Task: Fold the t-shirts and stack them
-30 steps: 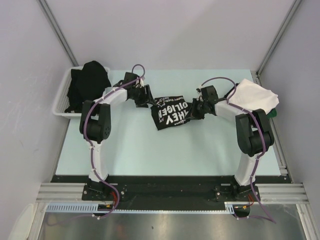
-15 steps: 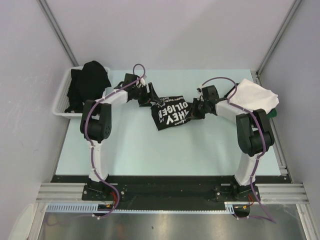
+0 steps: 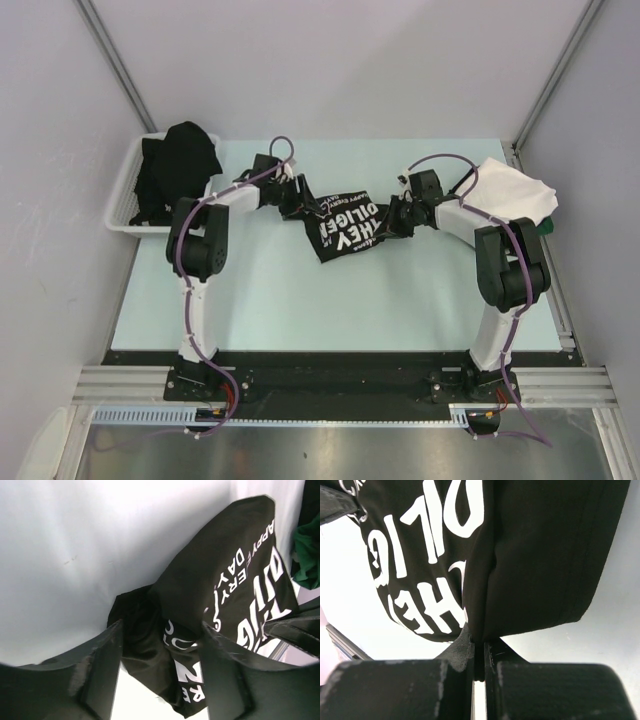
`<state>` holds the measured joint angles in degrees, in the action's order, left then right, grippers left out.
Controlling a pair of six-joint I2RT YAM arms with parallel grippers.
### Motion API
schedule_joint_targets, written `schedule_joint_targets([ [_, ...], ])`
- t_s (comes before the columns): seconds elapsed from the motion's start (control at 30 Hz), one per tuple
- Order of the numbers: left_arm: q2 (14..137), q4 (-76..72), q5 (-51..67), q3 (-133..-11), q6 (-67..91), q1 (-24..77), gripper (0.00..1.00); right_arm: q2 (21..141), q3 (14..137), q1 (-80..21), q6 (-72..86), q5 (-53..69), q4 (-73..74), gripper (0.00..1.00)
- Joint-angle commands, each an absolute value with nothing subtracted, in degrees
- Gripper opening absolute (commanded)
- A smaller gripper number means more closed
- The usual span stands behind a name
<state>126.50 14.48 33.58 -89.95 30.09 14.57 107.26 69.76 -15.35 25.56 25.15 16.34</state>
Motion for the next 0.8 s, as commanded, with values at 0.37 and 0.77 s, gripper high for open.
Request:
schedule_joint_targets([
  [0.37,131.05,15.73,35.60,-90.62,30.41,17.49,0.00,105.12,70.22,-14.06,23.47,26.54,17.67,0.00],
  [0.77,125.42,19.86,31.73,-99.13,29.62,18.63,0.00,101.08,72.07,-10.90,21.89,25.49,19.24,0.00],
])
